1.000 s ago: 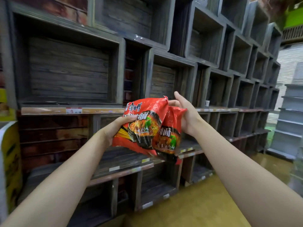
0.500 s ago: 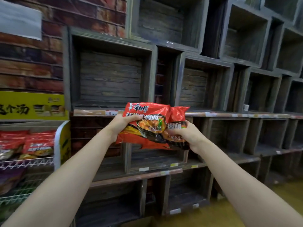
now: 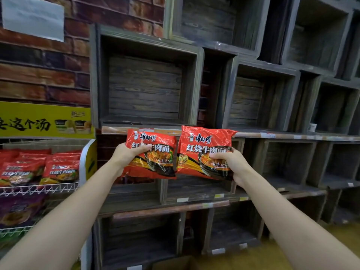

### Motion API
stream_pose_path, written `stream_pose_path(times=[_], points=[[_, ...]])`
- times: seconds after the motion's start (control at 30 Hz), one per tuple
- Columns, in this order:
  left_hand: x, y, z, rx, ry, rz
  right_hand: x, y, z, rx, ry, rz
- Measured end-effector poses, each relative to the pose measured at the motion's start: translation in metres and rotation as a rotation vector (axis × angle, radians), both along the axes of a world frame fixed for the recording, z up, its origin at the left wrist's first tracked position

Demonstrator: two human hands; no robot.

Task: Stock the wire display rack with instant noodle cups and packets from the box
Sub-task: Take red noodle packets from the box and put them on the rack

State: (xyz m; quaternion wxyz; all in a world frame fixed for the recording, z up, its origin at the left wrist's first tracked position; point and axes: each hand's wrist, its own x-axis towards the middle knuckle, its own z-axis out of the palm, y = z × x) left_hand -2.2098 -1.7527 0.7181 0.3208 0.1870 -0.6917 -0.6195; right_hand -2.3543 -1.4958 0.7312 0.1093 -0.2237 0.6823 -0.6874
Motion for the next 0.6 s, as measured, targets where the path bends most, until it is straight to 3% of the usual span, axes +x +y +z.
stream_pose_path(times=[0.6], points=[[0.055,-0.182,-0.023,-0.061,-0.151,0.215,0.025,-0.224,-0.019,0.130,-0.005,0.248]])
